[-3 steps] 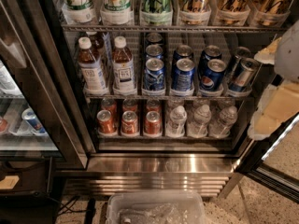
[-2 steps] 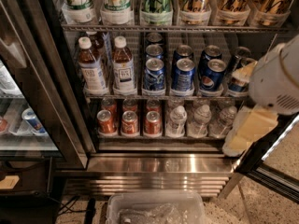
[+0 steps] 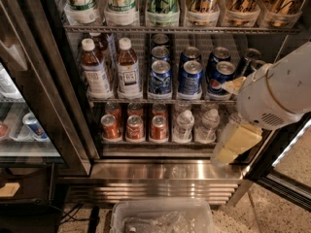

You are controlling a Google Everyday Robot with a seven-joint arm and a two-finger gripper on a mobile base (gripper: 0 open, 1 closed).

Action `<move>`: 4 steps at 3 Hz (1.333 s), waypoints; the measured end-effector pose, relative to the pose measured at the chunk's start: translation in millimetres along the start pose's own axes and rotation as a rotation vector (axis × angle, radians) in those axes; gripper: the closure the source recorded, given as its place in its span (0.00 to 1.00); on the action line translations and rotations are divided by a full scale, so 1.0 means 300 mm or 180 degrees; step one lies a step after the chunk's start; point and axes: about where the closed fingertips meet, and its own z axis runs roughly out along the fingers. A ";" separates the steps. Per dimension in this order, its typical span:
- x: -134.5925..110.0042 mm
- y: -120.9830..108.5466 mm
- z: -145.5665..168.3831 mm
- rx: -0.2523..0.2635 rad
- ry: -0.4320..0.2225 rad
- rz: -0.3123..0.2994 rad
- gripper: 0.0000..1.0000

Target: Pick blue plastic bottle from middle shelf of fridge

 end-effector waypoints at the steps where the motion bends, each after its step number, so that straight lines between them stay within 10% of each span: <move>1: -0.022 0.027 0.055 0.0044 -0.0123 -0.0030 0.00; 4: -0.294 0.097 0.340 0.0261 -0.1036 -0.0261 0.00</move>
Offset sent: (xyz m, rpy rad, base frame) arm 0.0140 0.1001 -0.0709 0.2560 -0.1876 0.0604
